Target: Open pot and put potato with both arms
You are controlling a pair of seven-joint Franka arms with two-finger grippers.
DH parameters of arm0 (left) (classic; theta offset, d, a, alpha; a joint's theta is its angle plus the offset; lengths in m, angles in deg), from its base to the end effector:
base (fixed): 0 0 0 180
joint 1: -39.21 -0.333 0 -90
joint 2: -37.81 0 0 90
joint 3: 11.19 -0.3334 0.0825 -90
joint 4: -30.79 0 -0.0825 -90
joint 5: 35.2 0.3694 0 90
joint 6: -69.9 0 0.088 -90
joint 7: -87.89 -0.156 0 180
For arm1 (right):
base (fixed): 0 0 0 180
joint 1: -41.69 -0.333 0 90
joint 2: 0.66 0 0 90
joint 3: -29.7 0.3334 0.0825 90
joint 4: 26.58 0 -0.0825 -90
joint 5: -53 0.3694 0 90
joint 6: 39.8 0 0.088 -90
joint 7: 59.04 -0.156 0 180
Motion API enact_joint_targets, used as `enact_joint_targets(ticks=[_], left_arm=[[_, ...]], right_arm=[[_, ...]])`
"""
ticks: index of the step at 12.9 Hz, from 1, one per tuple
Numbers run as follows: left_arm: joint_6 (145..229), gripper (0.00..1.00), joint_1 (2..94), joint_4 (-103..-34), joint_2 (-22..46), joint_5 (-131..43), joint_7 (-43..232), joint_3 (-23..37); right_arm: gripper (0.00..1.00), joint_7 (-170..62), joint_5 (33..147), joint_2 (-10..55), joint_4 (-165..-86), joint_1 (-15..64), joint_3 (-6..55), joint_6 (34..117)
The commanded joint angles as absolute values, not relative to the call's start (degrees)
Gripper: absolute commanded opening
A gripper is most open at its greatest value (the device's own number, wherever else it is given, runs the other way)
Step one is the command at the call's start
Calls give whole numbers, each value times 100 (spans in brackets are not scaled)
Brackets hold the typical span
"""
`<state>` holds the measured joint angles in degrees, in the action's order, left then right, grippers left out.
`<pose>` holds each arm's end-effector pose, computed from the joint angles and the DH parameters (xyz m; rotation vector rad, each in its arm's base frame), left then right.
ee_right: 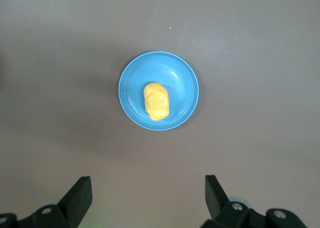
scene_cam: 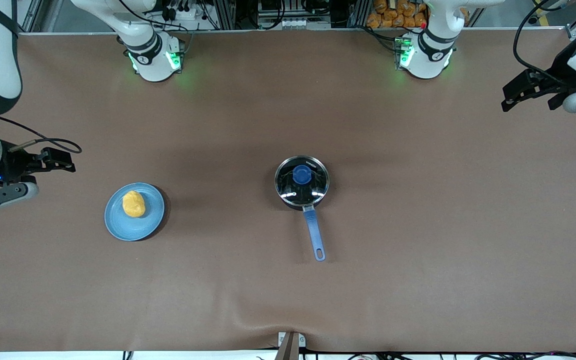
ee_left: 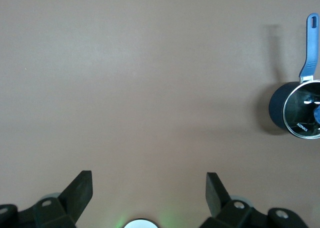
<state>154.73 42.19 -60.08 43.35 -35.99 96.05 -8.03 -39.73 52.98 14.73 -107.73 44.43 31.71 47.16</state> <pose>0.4948 -0.0569 0.6283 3.1338 0.0538 -0.0154 0.6051 -0.0101 0.5041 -3.0529 -0.4987 0.2526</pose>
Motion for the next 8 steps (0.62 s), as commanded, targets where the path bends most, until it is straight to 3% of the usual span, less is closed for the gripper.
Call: enact_joint_targets(ticks=[1, 3, 8], left_arm=[[15322, 100, 4229, -5816, 4299, -3643, 9571, -838], [15322, 100, 4220, -5781, 4282, -3643, 9571, -838], [15331, 100, 4317, -5623, 4053, -3661, 9580, -803]], right_arm=[[100, -4119, 5283, 1297, -10343, 4485, 3234, 4059], [100, -4304, 5291, 1209, -10138, 4494, 3208, 3738], [100, -4313, 5335, 1200, -10173, 4643, 3199, 3842]])
